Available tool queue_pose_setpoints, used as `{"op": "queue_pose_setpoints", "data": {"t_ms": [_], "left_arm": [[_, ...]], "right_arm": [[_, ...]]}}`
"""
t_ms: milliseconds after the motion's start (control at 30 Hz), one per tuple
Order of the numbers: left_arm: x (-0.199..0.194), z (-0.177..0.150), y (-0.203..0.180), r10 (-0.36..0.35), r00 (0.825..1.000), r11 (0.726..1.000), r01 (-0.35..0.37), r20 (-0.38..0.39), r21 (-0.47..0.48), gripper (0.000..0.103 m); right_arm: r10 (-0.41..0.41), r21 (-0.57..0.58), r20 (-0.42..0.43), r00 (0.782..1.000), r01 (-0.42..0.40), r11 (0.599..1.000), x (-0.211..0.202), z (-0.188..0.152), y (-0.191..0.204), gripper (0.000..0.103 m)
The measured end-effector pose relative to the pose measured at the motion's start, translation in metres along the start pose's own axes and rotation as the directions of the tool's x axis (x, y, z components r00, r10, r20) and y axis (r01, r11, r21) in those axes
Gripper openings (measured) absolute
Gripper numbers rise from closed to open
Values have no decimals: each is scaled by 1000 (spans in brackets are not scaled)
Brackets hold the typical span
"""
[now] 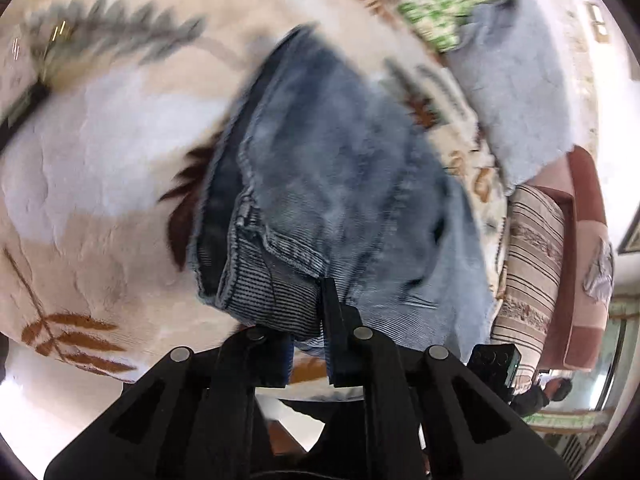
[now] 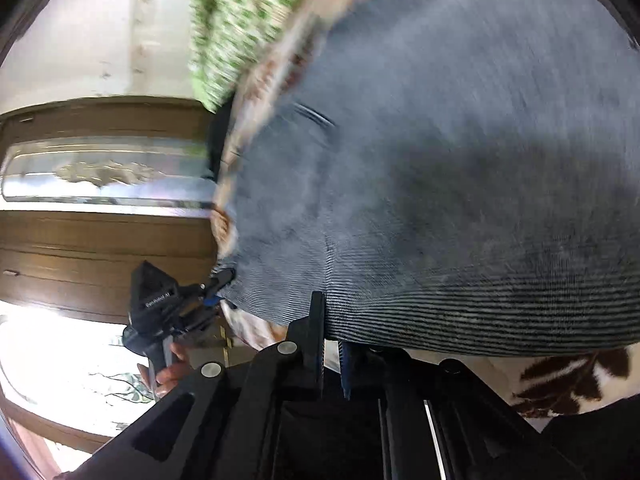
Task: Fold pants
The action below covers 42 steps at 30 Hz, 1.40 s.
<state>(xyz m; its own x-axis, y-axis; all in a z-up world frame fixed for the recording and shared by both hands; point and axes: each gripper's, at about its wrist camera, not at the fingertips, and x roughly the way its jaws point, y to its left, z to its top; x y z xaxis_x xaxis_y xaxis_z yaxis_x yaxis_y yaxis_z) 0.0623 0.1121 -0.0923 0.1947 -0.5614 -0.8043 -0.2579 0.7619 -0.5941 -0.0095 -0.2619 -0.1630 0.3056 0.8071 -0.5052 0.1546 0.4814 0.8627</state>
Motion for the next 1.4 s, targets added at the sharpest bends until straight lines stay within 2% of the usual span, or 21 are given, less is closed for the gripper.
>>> {"op": "queue_pose_setpoints", "data": {"t_ms": [100,167,200,233,300,333,400,433,500,533,600,700,733,833,867,967,1033,1100,1267,1333,1400], "left_arm": [[-6,-4,3,-25,1000,1000,26,11,-9,14],[-14,-9,-3,-16,999,999,15,28,29,25],[-18,-11,-6,-12,999,999,10,36,44,30],[-20,-14,-8,-16,999,998,14,39,55,42],[-21,-17,-10,-24,999,998,22,41,53,51],[-19,-17,-13,-17,999,998,14,43,53,51],[-15,-17,-15,-4,999,999,2,36,49,52],[-12,-17,-16,3,1000,999,-4,31,41,52],[-9,-17,-17,20,999,999,-21,29,36,52],[-8,-17,-17,31,999,999,-32,30,34,52],[-6,-17,-18,47,999,998,-47,29,30,52],[-5,-18,-20,75,997,997,-76,30,21,52],[-6,-19,-21,83,996,996,-84,32,20,52],[-7,-21,-29,110,993,993,-111,46,31,52],[-6,-21,-30,118,992,992,-120,49,34,52],[6,-22,-30,175,983,983,-177,52,51,52],[10,-24,-32,203,977,976,-207,60,70,52],[9,-27,-36,227,972,967,-231,55,107,52],[-21,-30,-34,157,987,972,-162,45,168,52],[-42,-25,-30,120,989,977,-134,89,168,53],[-57,-12,-24,114,984,981,-134,138,142,58]], "right_arm": [[-9,-20,1,1000,9,1000,-13,-1,3,15],[-46,-76,26,999,48,996,-40,-4,9,24],[-67,-88,50,997,71,994,-55,-2,8,34],[-89,-95,83,993,97,991,-72,-3,5,43],[-157,-86,194,968,176,981,-126,-1,-7,45],[-193,-72,251,949,217,973,-150,-1,-14,45],[-299,3,388,872,323,946,-212,3,-36,45],[-348,51,443,826,364,930,-239,5,-48,46],[-450,172,542,710,430,886,-292,4,-73,51],[-477,215,563,675,437,873,-307,4,-84,52],[-520,278,558,647,444,852,-324,7,-109,53],[-515,269,522,680,441,856,-313,15,-126,51],[-495,235,525,693,441,866,-309,18,-125,33],[-468,128,607,642,503,855,-306,24,-96,14],[-452,122,639,622,498,858,-314,23,-89,14],[-518,139,599,611,558,818,-306,35,-97,14],[-575,157,527,626,593,790,-291,37,-115,15],[-567,162,529,631,581,798,-291,30,-120,21],[-532,157,591,607,560,814,-311,31,-96,30],[-499,100,602,623,561,822,-307,44,-76,42],[-467,20,588,660,566,824,-288,58,-55,47]]}}
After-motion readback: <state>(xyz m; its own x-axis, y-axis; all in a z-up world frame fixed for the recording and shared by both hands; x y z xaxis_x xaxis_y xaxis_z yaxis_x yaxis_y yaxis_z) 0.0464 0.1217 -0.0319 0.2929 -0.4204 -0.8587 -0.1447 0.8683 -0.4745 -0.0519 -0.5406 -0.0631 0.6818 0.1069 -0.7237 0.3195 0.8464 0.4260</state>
